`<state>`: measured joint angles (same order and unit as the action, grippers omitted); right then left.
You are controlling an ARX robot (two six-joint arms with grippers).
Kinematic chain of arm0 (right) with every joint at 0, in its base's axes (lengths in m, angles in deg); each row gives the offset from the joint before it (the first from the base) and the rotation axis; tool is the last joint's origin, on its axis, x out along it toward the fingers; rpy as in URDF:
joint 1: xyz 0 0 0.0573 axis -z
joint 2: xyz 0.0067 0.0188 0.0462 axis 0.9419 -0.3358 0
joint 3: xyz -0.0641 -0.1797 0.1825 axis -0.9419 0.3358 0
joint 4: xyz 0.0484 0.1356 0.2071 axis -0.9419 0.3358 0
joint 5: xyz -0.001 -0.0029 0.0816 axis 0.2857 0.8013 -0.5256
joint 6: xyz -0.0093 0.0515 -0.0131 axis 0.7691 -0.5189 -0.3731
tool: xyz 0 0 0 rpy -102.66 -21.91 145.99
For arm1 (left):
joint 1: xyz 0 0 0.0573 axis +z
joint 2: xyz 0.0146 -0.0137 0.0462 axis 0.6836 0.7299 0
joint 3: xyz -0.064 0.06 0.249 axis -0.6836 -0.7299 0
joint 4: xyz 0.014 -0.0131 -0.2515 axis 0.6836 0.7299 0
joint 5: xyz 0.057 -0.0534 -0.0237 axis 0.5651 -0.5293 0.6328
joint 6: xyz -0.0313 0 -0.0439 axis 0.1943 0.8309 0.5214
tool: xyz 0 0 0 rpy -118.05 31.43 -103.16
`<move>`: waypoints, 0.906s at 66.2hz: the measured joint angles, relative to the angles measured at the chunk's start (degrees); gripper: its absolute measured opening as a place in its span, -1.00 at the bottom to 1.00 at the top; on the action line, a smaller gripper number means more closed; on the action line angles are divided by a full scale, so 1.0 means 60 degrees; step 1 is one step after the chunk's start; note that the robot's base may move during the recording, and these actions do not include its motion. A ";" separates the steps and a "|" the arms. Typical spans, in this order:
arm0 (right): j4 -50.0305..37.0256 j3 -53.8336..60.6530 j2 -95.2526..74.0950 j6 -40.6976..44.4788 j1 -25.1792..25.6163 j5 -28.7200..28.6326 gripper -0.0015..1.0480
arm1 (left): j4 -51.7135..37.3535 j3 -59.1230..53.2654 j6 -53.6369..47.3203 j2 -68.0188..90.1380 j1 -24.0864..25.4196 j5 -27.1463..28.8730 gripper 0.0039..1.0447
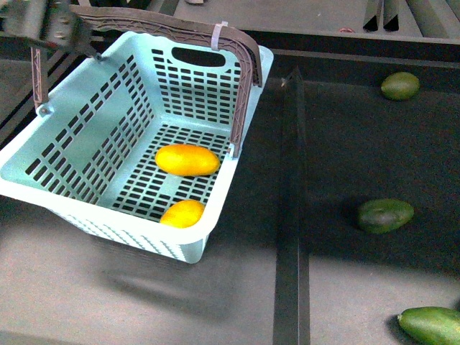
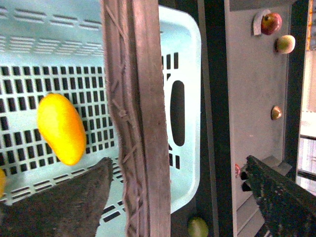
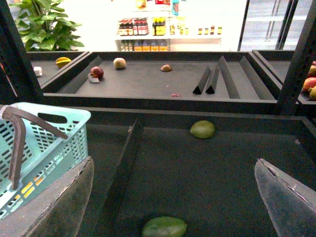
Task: Pick lemon and mango into basket
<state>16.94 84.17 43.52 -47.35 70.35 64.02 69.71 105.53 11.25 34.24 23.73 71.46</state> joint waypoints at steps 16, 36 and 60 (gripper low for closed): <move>0.0000 0.0000 0.0000 0.0000 0.0000 -0.0004 0.83 | -0.5676 -0.4375 -0.5472 -0.3632 -0.0820 0.0080 0.50; 0.0000 0.0000 0.0000 0.0000 0.0000 0.0007 0.83 | -1.0134 -0.9464 -1.4050 -0.7300 0.0430 -0.1268 -0.75; 0.0000 0.0000 0.0000 0.0000 0.0000 0.0011 0.83 | -0.9588 -1.1610 -1.4389 -1.0156 0.1993 -0.2801 -0.94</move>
<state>16.94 84.17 43.52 -47.35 70.35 64.09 12.18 35.87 -75.08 -26.69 35.68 54.65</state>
